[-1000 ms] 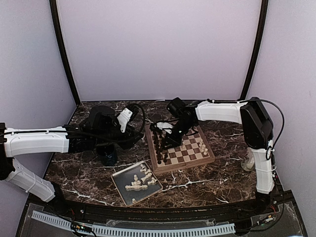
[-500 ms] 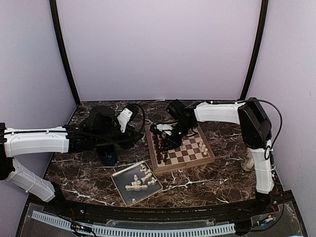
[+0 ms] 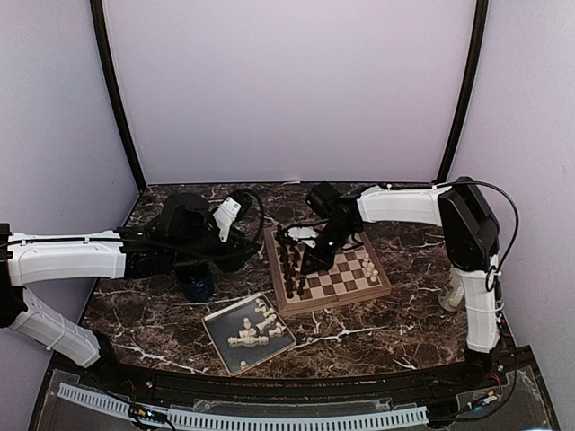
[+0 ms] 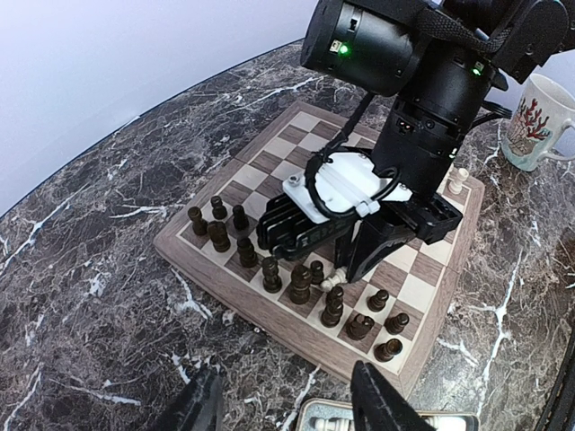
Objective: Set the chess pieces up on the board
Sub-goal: Pick up the pawn from the chessboard, then pass from the right arm to the left
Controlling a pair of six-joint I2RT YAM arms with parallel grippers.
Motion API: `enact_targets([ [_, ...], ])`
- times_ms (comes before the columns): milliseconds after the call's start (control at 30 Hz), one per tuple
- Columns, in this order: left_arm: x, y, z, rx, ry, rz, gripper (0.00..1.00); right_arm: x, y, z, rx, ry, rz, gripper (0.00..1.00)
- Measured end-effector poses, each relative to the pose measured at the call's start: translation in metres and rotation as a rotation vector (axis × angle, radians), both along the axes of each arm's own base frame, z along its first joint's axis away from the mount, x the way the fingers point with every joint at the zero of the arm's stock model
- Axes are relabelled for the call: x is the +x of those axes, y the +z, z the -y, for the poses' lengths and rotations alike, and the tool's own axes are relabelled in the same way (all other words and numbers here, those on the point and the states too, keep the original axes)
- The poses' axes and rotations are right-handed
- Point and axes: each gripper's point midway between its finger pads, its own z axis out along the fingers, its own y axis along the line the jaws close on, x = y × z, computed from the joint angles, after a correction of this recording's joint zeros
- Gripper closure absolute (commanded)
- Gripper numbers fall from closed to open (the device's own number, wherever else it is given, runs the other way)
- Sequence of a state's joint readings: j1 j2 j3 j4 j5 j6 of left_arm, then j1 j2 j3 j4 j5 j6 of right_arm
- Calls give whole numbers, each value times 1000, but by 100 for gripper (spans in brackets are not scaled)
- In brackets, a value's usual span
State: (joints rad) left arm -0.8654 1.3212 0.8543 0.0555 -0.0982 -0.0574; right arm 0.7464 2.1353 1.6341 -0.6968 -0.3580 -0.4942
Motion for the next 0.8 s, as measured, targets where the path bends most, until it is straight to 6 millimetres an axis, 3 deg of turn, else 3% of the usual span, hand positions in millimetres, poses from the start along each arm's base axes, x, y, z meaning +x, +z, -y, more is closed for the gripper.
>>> enact_targets([
  [400, 1, -5, 7, -29, -11, -29, 46, -4, 6, 38, -30, -51, -4, 92],
  [667, 14, -35, 33, -202, 4, -239, 46, 6, 47, 57, 72, -107, 34, 92],
  [800, 28, -34, 53, -344, 12, -344, 48, 5, 67, 61, 125, -114, 55, 92],
])
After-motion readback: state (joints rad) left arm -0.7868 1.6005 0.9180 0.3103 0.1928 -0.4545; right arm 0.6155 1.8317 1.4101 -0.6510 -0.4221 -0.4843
